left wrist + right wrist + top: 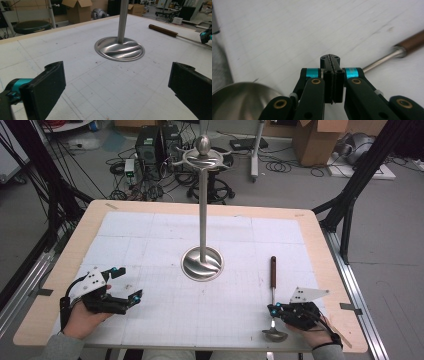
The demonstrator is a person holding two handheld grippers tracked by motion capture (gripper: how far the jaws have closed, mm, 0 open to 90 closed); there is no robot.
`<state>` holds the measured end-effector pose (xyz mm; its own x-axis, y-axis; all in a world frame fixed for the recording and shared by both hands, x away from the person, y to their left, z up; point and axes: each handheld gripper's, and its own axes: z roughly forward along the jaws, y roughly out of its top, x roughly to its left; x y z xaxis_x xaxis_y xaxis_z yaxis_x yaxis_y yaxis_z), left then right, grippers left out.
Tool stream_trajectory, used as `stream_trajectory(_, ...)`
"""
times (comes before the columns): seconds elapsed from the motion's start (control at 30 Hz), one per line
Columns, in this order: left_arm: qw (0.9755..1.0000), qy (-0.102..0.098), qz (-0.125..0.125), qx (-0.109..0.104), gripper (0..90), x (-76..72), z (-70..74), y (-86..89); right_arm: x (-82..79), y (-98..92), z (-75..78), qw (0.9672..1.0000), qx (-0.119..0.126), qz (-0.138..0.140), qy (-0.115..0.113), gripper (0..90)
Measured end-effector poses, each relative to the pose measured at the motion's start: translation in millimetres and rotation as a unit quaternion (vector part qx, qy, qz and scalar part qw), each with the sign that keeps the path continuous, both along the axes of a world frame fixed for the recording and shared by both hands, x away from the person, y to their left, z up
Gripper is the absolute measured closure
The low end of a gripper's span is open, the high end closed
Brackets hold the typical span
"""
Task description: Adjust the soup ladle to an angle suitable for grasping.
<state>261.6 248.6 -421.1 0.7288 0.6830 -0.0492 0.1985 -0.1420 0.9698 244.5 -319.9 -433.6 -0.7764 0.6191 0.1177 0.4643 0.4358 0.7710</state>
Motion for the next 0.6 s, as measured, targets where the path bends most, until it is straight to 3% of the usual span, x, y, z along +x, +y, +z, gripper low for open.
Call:
stream_trajectory(0.1,1.0,-0.001,-0.002,0.001,1.8,-0.3,0.1,-0.1,4.8,-10.1,-0.4,0.9991,-0.01,-0.041,-0.005,90.0)
stream_trajectory(0.27,1.0,0.0,-0.002,0.003,1.8,0.4,-0.2,-0.2,16.4,-22.9,-7.2,0.9967,-0.021,-0.079,0.003,90.0)
stream_trajectory(0.6,1.0,0.0,-0.002,0.004,1.8,-1.0,0.0,0.1,29.4,-14.4,-12.0,0.996,-0.04,-0.08,0.002,90.0)
